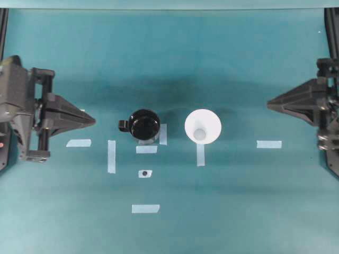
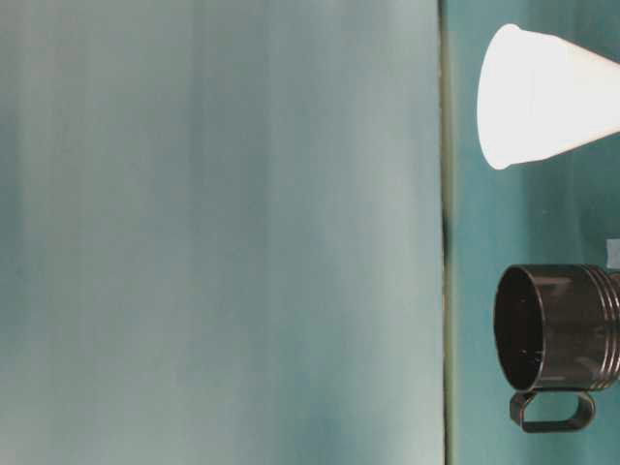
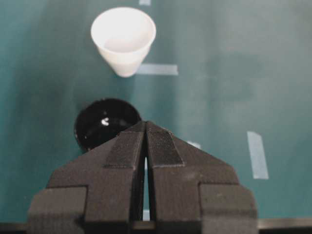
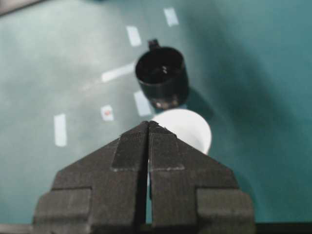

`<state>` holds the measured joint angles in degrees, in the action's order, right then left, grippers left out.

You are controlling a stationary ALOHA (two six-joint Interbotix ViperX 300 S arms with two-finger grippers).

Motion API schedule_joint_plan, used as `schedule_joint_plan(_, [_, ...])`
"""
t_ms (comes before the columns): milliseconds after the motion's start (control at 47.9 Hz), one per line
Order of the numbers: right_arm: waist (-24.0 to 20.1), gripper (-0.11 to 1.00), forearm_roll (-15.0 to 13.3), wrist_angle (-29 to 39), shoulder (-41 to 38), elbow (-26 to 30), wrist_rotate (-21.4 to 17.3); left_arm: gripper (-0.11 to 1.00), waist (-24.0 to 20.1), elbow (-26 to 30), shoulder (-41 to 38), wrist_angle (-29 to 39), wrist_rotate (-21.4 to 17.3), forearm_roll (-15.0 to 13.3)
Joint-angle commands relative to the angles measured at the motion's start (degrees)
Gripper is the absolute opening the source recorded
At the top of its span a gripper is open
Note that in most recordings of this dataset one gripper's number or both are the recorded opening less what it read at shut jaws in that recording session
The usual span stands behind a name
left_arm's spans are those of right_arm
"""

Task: Holding the cup holder with the left arm, the right arm places the cup into the cup holder.
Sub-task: 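Raise both grippers from rest and move them toward the table center, then lower left gripper to black holder handle and right gripper over white cup rim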

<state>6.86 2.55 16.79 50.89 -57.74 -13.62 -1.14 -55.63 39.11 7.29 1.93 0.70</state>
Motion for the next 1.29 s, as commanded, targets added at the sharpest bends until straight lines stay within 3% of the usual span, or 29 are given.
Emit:
schedule_joint_plan(0, [0.8, 0.02, -0.1, 2.0, -6.3, 3.3, -0.4, 0.03, -0.2, 2.0, -1.1, 0.9, -0.1, 0.2])
schedule_joint_plan(355, [1.4, 0.02, -2.6, 6.6, -15.3, 8.1, 0.2, 0.03, -2.6, 4.0, -6.1, 3.2, -1.7, 0.5])
schedule_joint_plan(689, [1.8, 0.02, -2.8, 7.4, -23.8, 10.8, 1.6, 0.03, -3.9, 4.3, -7.2, 5.6, -2.4, 0.5])
schedule_joint_plan(1273, [3.7, 0.02, -3.5, 13.8, -37.5, 19.8, 5.4, 0.03, -4.0, 9.2, -17.1, 8.6, -1.3, 0.5])
